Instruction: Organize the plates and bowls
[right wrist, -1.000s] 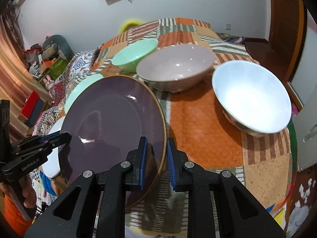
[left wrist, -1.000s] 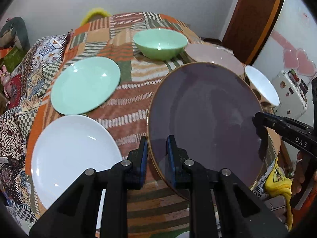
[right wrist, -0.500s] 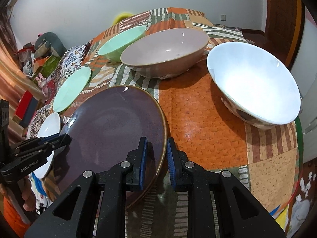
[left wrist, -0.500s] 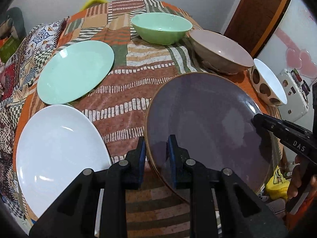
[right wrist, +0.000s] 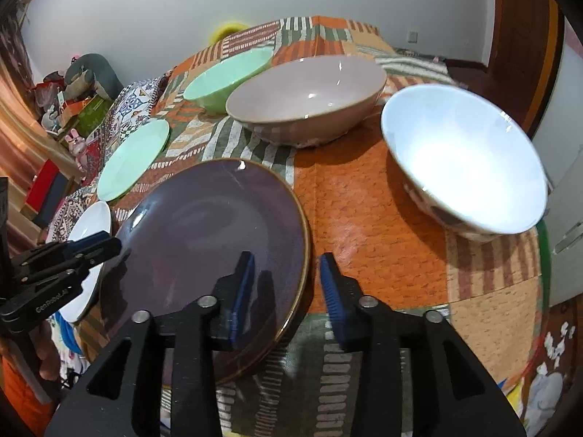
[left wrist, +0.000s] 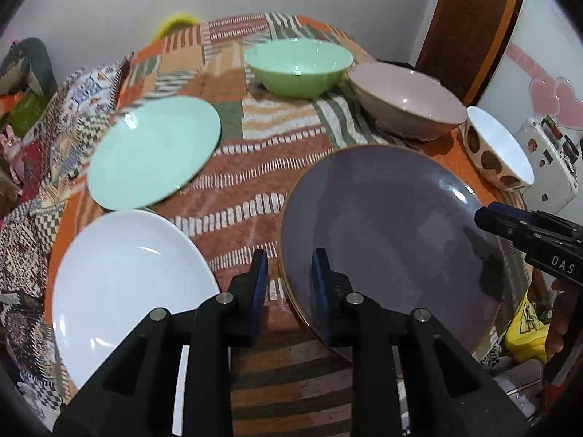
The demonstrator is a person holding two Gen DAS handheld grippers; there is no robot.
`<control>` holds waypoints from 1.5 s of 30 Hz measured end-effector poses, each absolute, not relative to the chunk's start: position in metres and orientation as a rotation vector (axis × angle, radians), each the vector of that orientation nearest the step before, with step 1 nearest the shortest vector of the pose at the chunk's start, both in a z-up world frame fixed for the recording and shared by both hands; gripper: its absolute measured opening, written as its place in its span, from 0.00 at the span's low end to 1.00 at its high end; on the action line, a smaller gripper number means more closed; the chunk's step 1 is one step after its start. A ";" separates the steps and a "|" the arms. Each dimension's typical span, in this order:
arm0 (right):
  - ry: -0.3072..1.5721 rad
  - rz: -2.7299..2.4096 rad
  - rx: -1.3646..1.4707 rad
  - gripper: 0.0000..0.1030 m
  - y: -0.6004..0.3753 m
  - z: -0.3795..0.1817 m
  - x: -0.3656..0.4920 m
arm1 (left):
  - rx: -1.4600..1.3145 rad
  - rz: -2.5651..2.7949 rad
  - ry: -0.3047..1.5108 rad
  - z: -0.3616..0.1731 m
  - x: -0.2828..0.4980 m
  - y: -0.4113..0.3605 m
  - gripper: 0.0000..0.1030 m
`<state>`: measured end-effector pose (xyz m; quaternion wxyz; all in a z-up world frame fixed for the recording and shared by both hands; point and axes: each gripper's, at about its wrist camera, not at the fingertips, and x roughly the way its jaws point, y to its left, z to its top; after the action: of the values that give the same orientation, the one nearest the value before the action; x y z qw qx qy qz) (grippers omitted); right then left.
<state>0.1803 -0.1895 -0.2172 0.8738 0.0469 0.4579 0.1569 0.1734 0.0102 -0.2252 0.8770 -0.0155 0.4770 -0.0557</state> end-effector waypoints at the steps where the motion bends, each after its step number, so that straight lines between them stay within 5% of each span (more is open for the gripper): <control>1: 0.949 0.329 0.097 0.38 -0.189 -0.214 0.180 | -0.036 -0.116 0.988 -0.222 0.172 0.011 0.24; 8: 0.856 0.358 0.060 0.41 -0.177 -0.180 0.170 | -0.053 -0.075 0.904 -0.190 0.157 0.029 0.25; 22: 0.681 0.573 -0.052 0.56 -0.083 -0.138 0.163 | -0.074 0.177 0.738 -0.135 0.111 0.120 0.48; 45: 0.964 0.733 -0.149 0.56 0.031 -0.225 0.178 | -0.312 0.271 0.966 -0.241 0.085 0.232 0.52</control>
<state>0.1783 0.0305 -0.2253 0.8197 -0.0698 0.4526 0.3441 0.0852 0.2321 -0.2410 0.8651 -0.1489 0.4611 0.1294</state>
